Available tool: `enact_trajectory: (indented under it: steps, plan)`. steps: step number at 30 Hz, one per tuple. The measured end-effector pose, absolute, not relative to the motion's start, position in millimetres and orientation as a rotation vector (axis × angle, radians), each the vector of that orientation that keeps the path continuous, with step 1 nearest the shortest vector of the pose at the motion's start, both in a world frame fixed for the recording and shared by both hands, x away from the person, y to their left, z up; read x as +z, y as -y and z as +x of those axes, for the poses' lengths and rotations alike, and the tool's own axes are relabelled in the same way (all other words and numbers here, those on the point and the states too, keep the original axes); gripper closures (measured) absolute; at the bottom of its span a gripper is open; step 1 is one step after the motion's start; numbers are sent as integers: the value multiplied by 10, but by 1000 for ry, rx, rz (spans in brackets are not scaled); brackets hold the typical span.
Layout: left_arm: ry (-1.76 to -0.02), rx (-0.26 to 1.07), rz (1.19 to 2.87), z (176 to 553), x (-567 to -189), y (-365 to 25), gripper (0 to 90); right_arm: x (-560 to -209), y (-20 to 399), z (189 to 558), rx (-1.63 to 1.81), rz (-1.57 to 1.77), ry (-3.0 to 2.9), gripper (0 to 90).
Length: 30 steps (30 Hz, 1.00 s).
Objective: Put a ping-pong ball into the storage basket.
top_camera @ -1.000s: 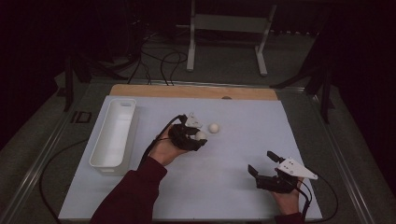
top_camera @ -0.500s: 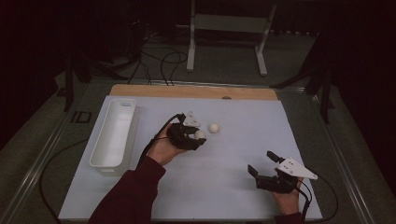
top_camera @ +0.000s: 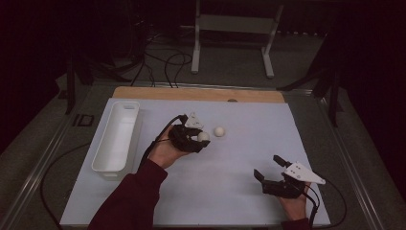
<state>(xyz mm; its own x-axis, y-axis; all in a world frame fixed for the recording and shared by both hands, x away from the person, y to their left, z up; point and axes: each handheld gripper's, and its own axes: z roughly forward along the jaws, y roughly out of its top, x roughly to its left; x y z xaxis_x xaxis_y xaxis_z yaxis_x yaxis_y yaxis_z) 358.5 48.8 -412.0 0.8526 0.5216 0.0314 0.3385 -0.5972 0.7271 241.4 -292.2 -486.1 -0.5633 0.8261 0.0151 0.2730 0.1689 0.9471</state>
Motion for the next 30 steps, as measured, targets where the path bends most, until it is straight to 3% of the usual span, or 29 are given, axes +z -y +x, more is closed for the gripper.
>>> enact_trajectory:
  steps: [30]
  plan:
    - [-627,322,2229,3581,-3994,-663,510,-4861,2924,2413,1400,1036,-1932,76]
